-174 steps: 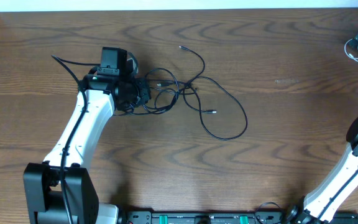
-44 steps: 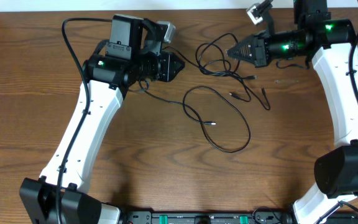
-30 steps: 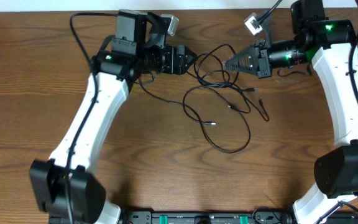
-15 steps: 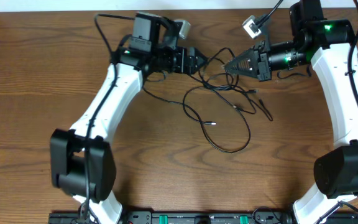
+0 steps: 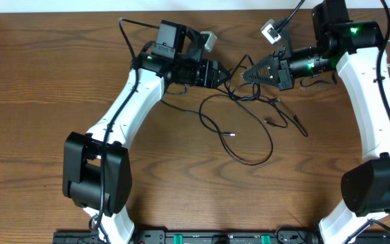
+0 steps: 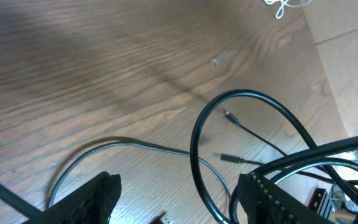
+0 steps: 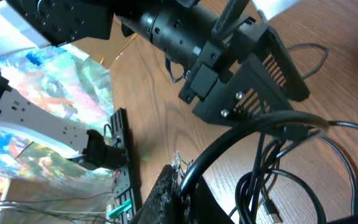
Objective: Untangle cables
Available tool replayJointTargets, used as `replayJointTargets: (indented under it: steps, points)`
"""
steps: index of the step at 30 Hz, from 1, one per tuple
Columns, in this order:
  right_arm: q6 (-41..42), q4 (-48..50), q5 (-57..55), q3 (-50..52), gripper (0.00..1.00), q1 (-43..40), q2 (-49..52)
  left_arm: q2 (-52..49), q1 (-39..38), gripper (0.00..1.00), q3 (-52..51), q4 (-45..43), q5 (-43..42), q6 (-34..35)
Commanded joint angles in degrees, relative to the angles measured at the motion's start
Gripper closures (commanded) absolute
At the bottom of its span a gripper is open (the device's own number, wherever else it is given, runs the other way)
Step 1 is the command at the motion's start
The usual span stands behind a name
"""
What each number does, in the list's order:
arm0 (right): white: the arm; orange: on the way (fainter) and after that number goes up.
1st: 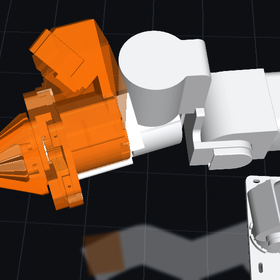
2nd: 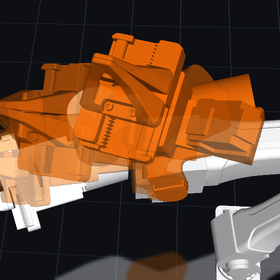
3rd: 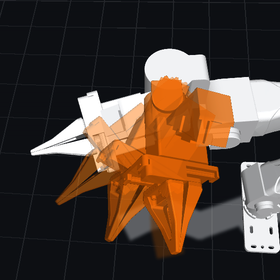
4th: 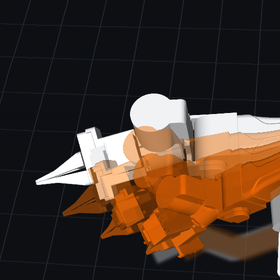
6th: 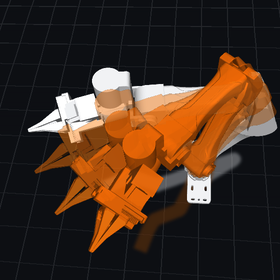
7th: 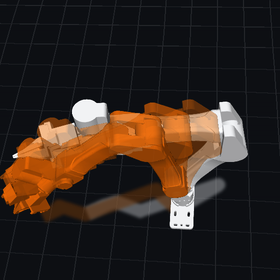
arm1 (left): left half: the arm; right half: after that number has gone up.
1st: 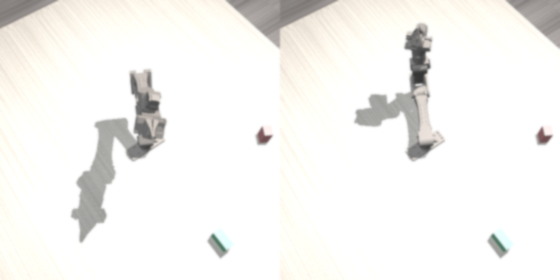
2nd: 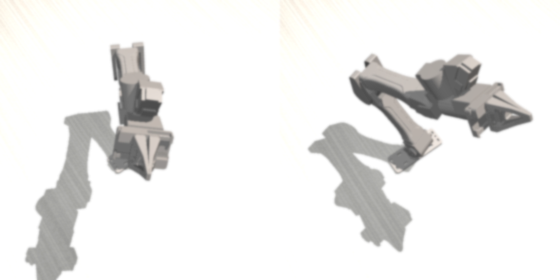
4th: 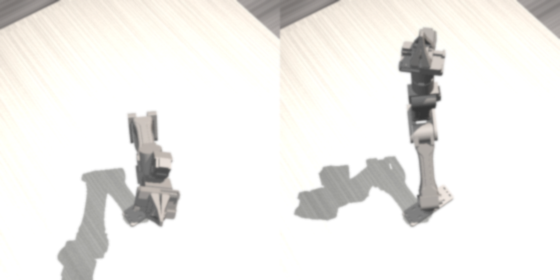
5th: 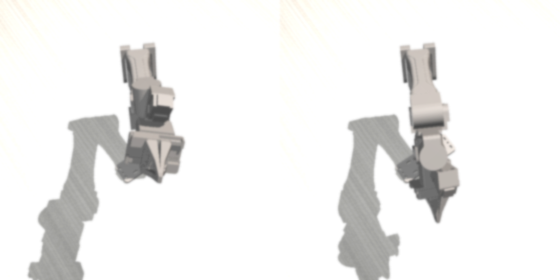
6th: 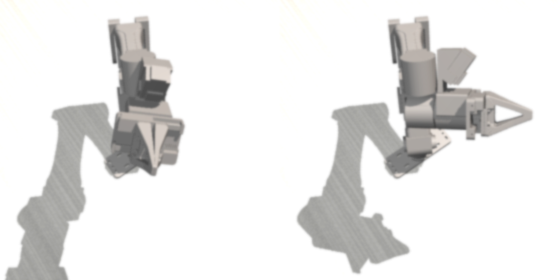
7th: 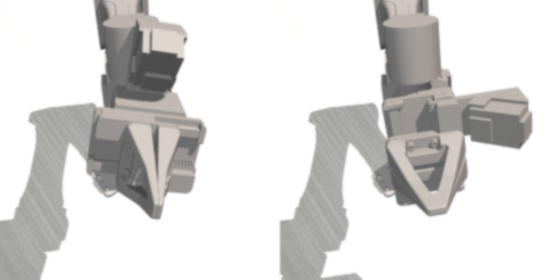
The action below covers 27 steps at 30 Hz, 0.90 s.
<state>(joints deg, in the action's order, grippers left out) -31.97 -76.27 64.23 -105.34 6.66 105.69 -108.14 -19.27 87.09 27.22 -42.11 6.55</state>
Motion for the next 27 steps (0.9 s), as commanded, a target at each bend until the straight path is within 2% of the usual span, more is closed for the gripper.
replayJointTargets:
  steps: [1,15,16,18,21,23,27]
  points:
    - [-1.1,0.0,1.3,0.0,0.99,0.8,-1.4,-2.3,-1.7,0.34,1.2,-0.6,-1.0,-0.9]
    - [-1.1,0.0,1.3,0.0,0.99,2.8,-1.4,-5.9,-5.0,0.44,1.2,-9.2,-0.9,7.4]
    - [-1.1,0.0,1.3,0.0,0.99,2.9,-1.4,-5.9,-5.3,0.48,1.2,-9.9,-0.7,7.3]
    - [-1.1,0.0,1.3,0.0,0.99,3.0,-1.4,-5.9,-5.7,0.61,1.2,-10.2,1.3,7.9]
    - [-1.1,0.2,1.2,0.0,0.99,2.8,-1.4,-5.9,-5.6,0.92,1.2,-8.2,7.3,9.3]
    - [-1.0,0.1,1.0,0.0,0.99,2.5,-1.4,-5.9,-4.8,0.93,1.2,-6.2,11.4,9.5]
    - [2.2,0.7,-1.4,0.0,0.99,1.1,-1.4,-5.0,-2.4,0.92,1.2,-4.5,13.2,9.5]
